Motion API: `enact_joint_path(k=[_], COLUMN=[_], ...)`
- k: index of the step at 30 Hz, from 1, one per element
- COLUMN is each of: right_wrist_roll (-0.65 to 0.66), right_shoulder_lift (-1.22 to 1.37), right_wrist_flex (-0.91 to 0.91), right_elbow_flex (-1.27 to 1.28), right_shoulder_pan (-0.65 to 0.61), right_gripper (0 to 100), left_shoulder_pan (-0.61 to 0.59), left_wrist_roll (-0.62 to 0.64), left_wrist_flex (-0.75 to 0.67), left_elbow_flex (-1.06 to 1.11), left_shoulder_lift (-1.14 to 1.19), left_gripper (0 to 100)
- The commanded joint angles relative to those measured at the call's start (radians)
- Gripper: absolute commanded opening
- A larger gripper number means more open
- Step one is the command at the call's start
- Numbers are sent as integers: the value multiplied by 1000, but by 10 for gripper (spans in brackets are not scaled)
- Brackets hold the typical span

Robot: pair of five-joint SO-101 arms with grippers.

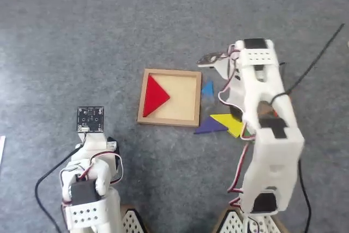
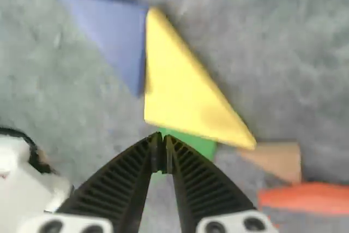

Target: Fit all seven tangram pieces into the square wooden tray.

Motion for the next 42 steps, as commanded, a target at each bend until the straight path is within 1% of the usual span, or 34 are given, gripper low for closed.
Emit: enact_joint_path(k=[1,3,6,9,12,14,17,19,21,26,29,33,37,39,42], right_wrist_roll=[158,281,500,713,842,879,911,928,914,807,741,680,669,669,647], right_shoulder_lift=[-171,-205,-225,-234,-245,-259,-305,-344,-386,-481,-501,-483,-472,-473,-473], right_wrist_flex=[22,30,30,31,27,27,13,-25,-91,-317,-443,-501,-504,-503,-507], right_elbow_flex=[11,15,48,127,204,244,318,377,450,664,746,750,729,727,729], right_shoulder_pan=[87,128,170,177,168,154,147,145,133,64,18,-10,-7,-7,-19], right_gripper=[14,42,124,197,247,262,264,264,266,268,268,268,272,318,418], left_shoulder_pan=[3,3,3,3,3,3,3,3,3,5,6,6,6,6,6], left_wrist_roll=[0,0,0,0,0,0,0,0,0,0,0,0,0,0,0], left_wrist_flex=[3,3,3,3,3,3,3,3,3,3,3,3,3,3,3], left_elbow_flex=[-12,-12,-12,-12,-12,-12,-12,-12,-12,-12,-12,-12,-12,-12,-12], left_shoulder_lift=[-18,-18,-18,-18,-18,-18,-18,-18,-18,-18,-18,-18,-18,-18,-18], left_gripper=[81,81,81,81,81,81,81,81,81,81,81,81,81,81,81])
